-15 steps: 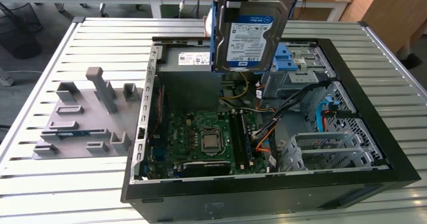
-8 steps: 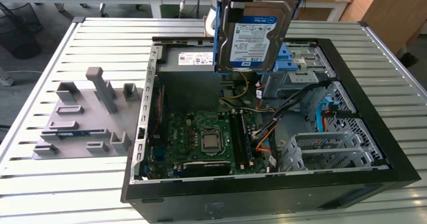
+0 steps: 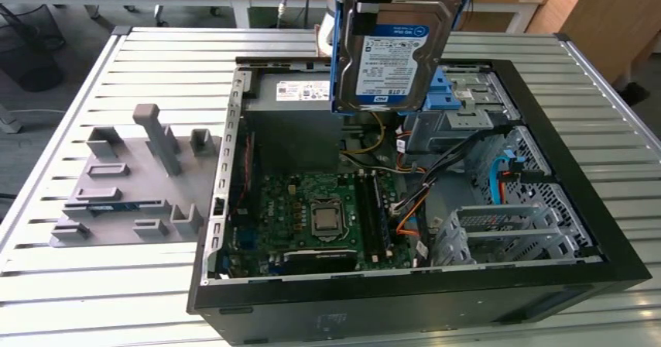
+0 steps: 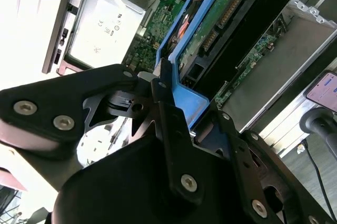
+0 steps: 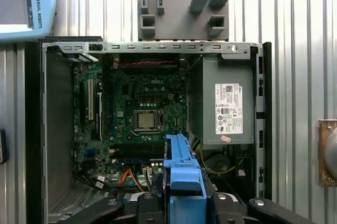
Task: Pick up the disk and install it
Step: 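Insert the disk into the insertion slot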
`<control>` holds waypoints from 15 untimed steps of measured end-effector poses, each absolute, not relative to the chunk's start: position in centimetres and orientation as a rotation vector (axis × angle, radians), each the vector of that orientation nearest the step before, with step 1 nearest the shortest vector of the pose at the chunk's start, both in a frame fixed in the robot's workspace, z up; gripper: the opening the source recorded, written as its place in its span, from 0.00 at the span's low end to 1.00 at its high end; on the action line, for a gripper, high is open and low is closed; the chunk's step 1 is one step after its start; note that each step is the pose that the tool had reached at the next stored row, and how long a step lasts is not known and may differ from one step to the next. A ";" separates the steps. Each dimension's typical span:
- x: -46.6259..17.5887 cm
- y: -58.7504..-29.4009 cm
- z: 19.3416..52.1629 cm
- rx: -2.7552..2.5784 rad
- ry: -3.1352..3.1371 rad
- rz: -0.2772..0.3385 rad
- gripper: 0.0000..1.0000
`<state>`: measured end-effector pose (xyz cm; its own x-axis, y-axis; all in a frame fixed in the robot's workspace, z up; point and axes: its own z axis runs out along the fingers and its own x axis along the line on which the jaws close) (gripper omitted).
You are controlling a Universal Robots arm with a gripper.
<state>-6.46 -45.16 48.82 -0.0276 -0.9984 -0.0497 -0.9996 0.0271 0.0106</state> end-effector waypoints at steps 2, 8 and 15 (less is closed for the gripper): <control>-6.5 -45.2 48.8 -2.170 2.231 0.066 0.36; -6.5 -46.3 48.8 -2.170 2.231 0.066 0.36; -6.5 -48.0 48.7 -2.170 2.231 0.066 0.36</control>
<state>-6.46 -47.96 48.70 -0.0277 -0.9984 -0.0497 -0.9996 0.0272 0.0106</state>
